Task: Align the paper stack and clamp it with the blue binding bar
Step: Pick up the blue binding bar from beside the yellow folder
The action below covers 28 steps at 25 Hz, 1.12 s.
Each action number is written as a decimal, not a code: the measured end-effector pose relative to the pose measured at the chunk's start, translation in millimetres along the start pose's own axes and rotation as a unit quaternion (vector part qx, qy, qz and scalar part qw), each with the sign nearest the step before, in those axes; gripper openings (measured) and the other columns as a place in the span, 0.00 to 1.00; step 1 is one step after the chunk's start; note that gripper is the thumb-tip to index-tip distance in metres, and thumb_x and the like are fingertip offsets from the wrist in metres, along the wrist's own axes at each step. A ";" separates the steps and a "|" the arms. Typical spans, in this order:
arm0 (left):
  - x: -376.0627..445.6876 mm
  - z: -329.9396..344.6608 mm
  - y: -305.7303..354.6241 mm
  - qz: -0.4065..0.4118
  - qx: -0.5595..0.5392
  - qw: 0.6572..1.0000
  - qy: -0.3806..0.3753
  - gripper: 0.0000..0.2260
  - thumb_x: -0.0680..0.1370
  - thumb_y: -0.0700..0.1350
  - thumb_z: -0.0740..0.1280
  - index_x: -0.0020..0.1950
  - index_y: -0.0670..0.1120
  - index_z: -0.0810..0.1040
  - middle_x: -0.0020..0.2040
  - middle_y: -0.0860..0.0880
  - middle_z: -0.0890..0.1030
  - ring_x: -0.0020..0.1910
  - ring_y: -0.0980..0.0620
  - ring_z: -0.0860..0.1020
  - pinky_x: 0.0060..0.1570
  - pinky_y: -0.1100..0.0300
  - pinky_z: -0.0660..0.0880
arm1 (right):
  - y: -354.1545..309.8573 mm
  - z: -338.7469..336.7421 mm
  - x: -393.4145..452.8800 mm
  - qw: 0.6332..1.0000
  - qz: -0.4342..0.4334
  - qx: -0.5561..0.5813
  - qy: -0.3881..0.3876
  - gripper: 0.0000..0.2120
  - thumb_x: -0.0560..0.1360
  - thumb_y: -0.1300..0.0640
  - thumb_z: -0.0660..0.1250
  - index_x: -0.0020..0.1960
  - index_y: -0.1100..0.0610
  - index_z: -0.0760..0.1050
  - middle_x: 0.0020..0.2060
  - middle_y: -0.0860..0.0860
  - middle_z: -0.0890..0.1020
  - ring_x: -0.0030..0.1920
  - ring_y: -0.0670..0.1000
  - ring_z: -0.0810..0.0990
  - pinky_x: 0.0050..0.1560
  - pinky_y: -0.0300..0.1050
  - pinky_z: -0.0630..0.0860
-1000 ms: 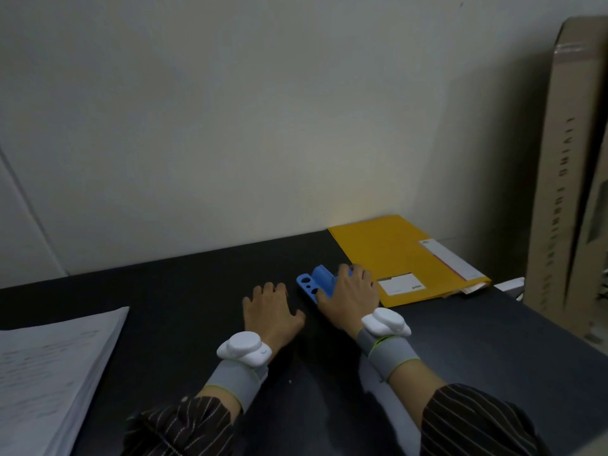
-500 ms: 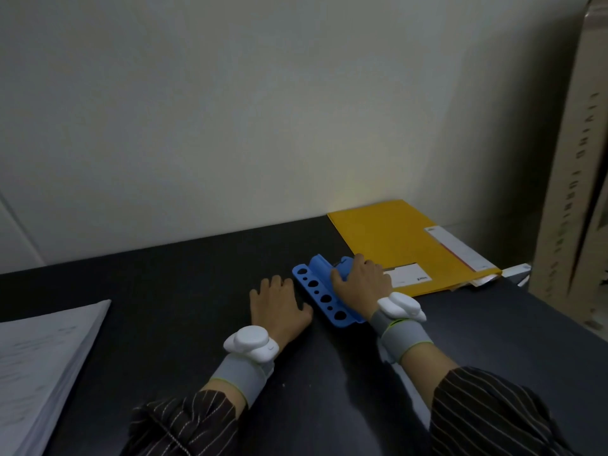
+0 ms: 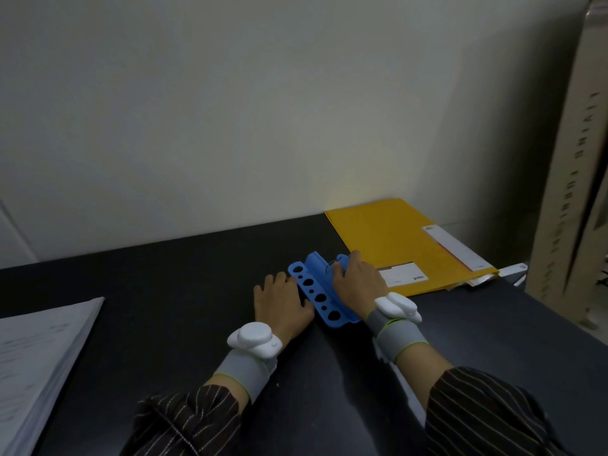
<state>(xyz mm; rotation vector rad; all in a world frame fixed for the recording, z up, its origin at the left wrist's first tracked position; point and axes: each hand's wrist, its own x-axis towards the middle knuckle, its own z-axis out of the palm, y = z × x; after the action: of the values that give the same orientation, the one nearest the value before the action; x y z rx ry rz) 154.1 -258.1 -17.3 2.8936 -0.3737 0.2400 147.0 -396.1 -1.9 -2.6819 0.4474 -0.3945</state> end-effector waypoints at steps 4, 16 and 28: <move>-0.4 -6.9 -1.5 0.007 0.003 1.000 0.003 0.16 0.74 0.52 0.61 0.58 0.46 0.74 0.60 0.46 0.75 0.60 0.45 0.71 0.58 0.50 0.67 | -2.7 -5.7 -4.1 1.000 -0.001 0.019 -0.006 0.21 0.81 0.49 0.53 0.67 0.63 0.62 0.57 0.64 0.79 0.55 0.65 0.78 0.48 0.53 0.73; -26.1 -37.1 -25.5 0.013 0.010 0.999 0.030 0.17 0.74 0.53 0.60 0.58 0.46 0.75 0.60 0.47 0.76 0.60 0.46 0.72 0.59 0.49 0.66 | -32.6 -21.6 -25.3 0.991 0.022 0.123 -0.043 0.21 0.80 0.50 0.55 0.65 0.65 0.65 0.60 0.65 0.76 0.60 0.65 0.75 0.54 0.53 0.72; -78.9 -80.8 -89.3 -0.010 0.021 0.999 0.046 0.17 0.75 0.53 0.60 0.59 0.46 0.74 0.59 0.48 0.76 0.60 0.47 0.72 0.59 0.50 0.65 | -94.0 -21.9 -63.5 0.974 0.038 0.185 -0.122 0.22 0.79 0.48 0.57 0.61 0.66 0.72 0.59 0.62 0.77 0.57 0.61 0.77 0.50 0.47 0.72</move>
<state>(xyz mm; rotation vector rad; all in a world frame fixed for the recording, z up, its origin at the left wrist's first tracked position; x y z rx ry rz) 91.8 -136.8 28.9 2.9124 -0.3283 0.3813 105.6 -298.4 43.7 -2.3050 0.3599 -0.1081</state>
